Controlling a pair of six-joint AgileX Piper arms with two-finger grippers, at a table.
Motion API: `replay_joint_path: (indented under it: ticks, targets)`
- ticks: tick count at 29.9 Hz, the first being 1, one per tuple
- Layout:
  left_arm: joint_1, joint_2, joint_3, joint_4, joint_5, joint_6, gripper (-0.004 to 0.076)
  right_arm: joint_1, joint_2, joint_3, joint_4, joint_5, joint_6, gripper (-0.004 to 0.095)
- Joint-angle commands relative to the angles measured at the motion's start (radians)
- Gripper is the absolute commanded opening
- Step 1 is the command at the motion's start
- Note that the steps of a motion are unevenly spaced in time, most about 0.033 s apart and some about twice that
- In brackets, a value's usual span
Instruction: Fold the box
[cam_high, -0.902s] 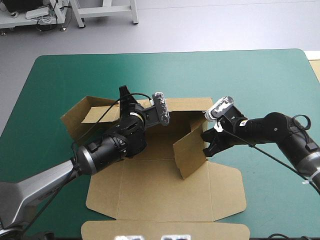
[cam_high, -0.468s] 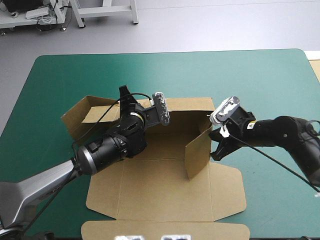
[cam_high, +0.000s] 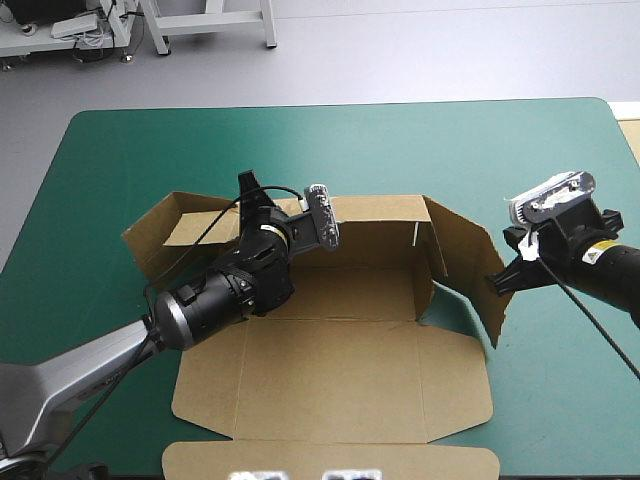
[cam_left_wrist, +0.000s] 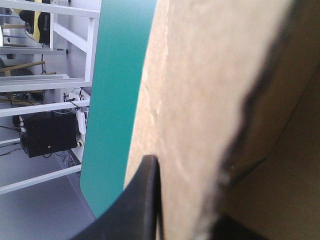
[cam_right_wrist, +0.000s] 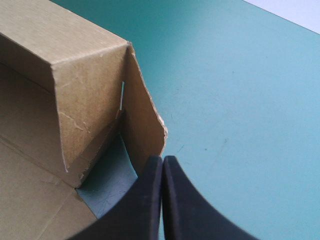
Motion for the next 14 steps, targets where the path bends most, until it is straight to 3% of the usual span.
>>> replay_joint_path:
  ticks: [1, 7, 9, 14]
  targets:
    - [-0.012, -0.021, -0.009, -0.068, -0.015, -0.027, -0.0009, -0.024, 0.002, -0.029, 0.034, -0.05, -0.018, -0.0016]
    - [-0.012, -0.021, -0.009, -0.068, -0.015, -0.027, -0.0009, -0.024, 0.05, -0.035, 0.094, -0.155, -0.018, 0.0045]
    - [-0.012, -0.021, -0.009, -0.068, -0.015, -0.027, -0.0009, -0.024, 0.079, -0.054, 0.144, -0.189, -0.028, 0.0151]
    - [-0.012, -0.021, -0.009, -0.068, -0.015, -0.027, -0.0009, -0.024, 0.205, -0.172, 0.209, -0.176, 0.008, 0.0529]
